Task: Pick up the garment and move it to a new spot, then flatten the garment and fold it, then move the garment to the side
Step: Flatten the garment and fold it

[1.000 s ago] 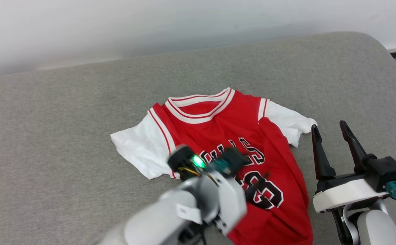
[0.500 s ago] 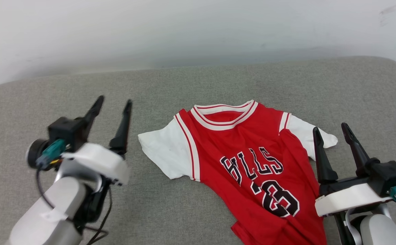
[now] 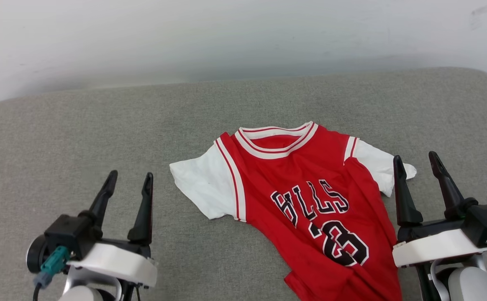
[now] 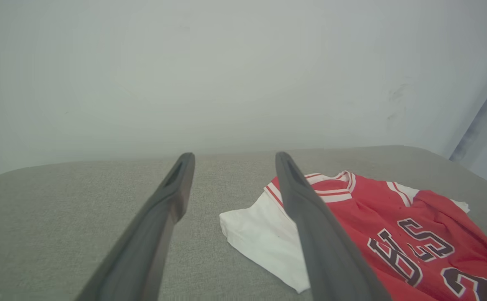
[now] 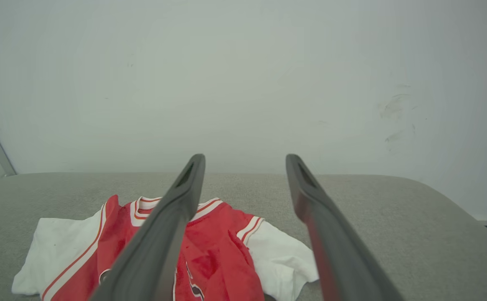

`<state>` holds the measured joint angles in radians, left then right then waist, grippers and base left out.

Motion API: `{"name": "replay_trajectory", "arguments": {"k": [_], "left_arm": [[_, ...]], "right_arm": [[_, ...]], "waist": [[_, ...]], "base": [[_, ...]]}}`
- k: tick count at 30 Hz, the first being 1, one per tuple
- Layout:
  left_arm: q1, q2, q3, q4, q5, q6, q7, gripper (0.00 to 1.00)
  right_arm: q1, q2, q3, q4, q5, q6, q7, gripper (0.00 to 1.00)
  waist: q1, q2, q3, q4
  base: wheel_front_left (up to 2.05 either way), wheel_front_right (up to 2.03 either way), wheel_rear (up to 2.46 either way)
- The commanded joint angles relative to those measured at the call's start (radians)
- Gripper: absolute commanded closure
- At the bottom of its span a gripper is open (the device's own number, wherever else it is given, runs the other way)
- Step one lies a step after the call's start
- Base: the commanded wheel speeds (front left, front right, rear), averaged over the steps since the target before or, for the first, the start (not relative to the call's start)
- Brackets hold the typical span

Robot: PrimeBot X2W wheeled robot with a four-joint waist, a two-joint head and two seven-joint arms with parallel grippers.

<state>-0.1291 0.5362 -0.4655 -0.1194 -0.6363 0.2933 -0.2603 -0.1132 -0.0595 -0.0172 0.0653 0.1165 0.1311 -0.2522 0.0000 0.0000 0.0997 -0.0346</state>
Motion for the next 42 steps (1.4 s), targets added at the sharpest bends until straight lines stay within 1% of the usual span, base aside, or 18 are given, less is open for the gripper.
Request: {"name": "replay_trajectory", "arguments": {"k": [1, 4, 6, 8, 11, 14, 16, 19, 23, 26, 30, 39, 42], "left_arm": [[0.015, 0.001, 0.004, -0.003, 0.008, -0.006, -0.007, 0.00], [0.022, 0.019, 0.002, -0.007, 0.020, -0.030, -0.007, 0.00], [-0.003, 0.038, -0.005, -0.002, 0.024, -0.048, 0.016, 0.00], [-0.037, 0.049, 0.000, 0.000, 0.000, -0.067, 0.057, 0.00], [-0.111, 0.090, -0.002, 0.012, -0.020, -0.103, 0.153, 0.00], [-0.203, 0.128, -0.019, 0.034, -0.061, -0.158, 0.294, 0.00], [-0.258, 0.150, -0.043, 0.054, -0.100, -0.197, 0.420, 0.00], [-0.335, 0.194, -0.081, 0.100, -0.156, -0.238, 0.635, 0.00], [-0.420, 0.220, -0.110, 0.147, -0.195, -0.260, 0.817, 0.00], [-0.473, 0.225, -0.123, 0.182, -0.219, -0.272, 0.909, 0.00], [-0.530, 0.223, -0.137, 0.247, -0.226, -0.289, 0.977, 0.00], [-0.612, 0.214, -0.164, 0.372, -0.180, -0.299, 1.006, 0.00], [-0.604, 0.206, -0.191, 0.399, -0.181, -0.315, 1.036, 0.00]], "right_arm": [[0.010, 0.004, -0.001, -0.005, 0.003, -0.001, -0.006, 0.00], [0.004, 0.006, 0.000, -0.007, 0.004, -0.001, -0.008, 0.00], [-0.003, 0.007, 0.003, -0.008, 0.004, -0.001, -0.009, 0.00], [-0.011, 0.008, 0.006, -0.010, 0.003, -0.001, -0.010, 0.00], [-0.027, 0.009, 0.013, -0.010, 0.002, -0.001, -0.010, 0.00], [-0.041, 0.010, 0.021, -0.009, 0.002, -0.001, -0.012, 0.00], [-0.050, 0.010, 0.023, -0.004, 0.004, -0.001, -0.012, 0.00], [-0.061, 0.011, 0.028, 0.002, 0.011, -0.001, -0.012, 0.00], [-0.075, 0.011, 0.035, 0.006, 0.032, -0.001, -0.013, 0.00], [-0.081, 0.011, 0.041, 0.003, 0.041, -0.001, -0.013, 0.00], [-0.096, 0.011, 0.047, -0.002, 0.049, -0.001, -0.013, 0.00], [-0.111, 0.011, 0.059, -0.005, 0.056, -0.001, -0.013, 0.00], [-0.111, 0.011, 0.056, -0.008, 0.058, -0.001, -0.013, 0.00]], "waist": [[0.0000, 0.0000, 0.003, -0.003], [0.0000, 0.0000, 0.010, -0.010], [0.0000, 0.0000, 0.020, -0.015], [0.0000, 0.0000, 0.035, -0.020], [0.0000, 0.0000, 0.066, -0.032], [0.0000, 0.0000, 0.099, -0.047], [0.0000, 0.0000, 0.119, -0.059], [0.0000, 0.0000, 0.145, -0.076], [0.0000, 0.0000, 0.178, -0.103], [0.0000, 0.0000, 0.202, -0.120], [0.0000, 0.0000, 0.233, -0.141], [0.0000, 0.0000, 0.283, -0.175], [0.0000, 0.0000, 0.289, -0.178]], "base": [[0.00, 0.00, 0.00], [0.00, 0.00, 0.00], [0.00, 0.00, 0.00], [0.00, 0.00, 0.00], [0.00, 0.00, 0.00], [0.00, 0.00, 0.00], [0.00, 0.00, 0.00], [0.00, 0.00, 0.00], [0.00, 0.00, 0.00], [0.00, 0.00, 0.00], [0.00, 0.00, 0.00], [0.00, 0.00, 0.00], [0.00, 0.00, 0.00]]}}
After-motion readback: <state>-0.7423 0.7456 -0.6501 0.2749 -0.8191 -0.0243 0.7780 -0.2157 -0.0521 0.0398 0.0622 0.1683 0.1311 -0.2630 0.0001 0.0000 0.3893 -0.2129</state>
